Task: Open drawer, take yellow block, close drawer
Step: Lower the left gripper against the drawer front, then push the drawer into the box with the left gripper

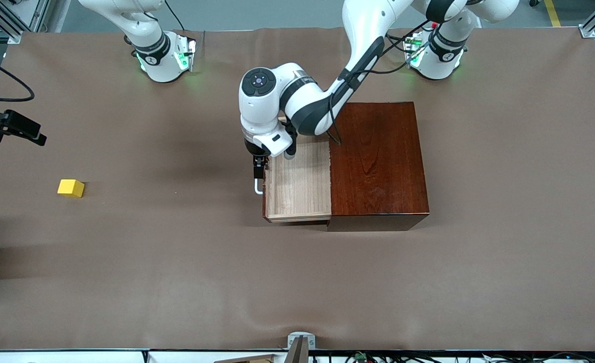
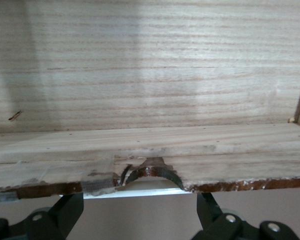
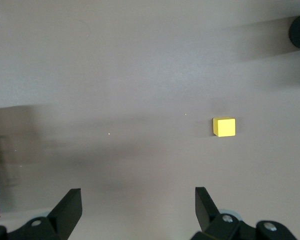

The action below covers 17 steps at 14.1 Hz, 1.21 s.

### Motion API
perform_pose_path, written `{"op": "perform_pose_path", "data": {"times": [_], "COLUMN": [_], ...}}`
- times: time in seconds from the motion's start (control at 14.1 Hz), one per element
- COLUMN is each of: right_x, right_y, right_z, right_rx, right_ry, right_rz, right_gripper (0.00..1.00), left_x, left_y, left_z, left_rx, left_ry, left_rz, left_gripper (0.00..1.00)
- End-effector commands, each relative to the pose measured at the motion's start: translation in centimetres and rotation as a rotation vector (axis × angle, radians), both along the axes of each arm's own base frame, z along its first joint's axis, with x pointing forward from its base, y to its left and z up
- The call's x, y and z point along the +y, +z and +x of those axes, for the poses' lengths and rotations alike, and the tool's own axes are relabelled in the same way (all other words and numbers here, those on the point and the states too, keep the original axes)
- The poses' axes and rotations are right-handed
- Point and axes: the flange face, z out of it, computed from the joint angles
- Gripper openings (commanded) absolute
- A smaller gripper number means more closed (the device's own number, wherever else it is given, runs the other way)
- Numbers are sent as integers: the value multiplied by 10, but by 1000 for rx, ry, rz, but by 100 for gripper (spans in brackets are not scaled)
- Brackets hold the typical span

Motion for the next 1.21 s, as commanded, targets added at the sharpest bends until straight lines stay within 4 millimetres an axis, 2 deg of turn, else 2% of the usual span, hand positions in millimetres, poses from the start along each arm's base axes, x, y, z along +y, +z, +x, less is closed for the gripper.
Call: {"op": "perform_pose_path", "data": {"times": [0.0,0.07,0.21,0.35,0.99,1.13], "right_x": [4,4,4,5,6,6], "right_y": [6,6,7,7,6,6], "right_z": [-2,-2,-2,-2,-3,-3], "right_rx": [-6,-6,-8,-8,-3,-2], "right_ry": [14,14,14,14,16,16], "right_rz": [1,1,1,1,1,1], "right_gripper": [100,100,100,100,100,100], "left_x": [18,27,34,39,61,71], "left_y": [-12,-12,-15,-5,-18,-21], "left_z": [2,9,11,11,-2,0], "left_rx": [73,64,63,37,95,122], "left_ry": [-8,3,0,-16,-58,-53], "left_rz": [121,150,205,249,477,526], "left_gripper": [100,100,100,100,100,100]}}
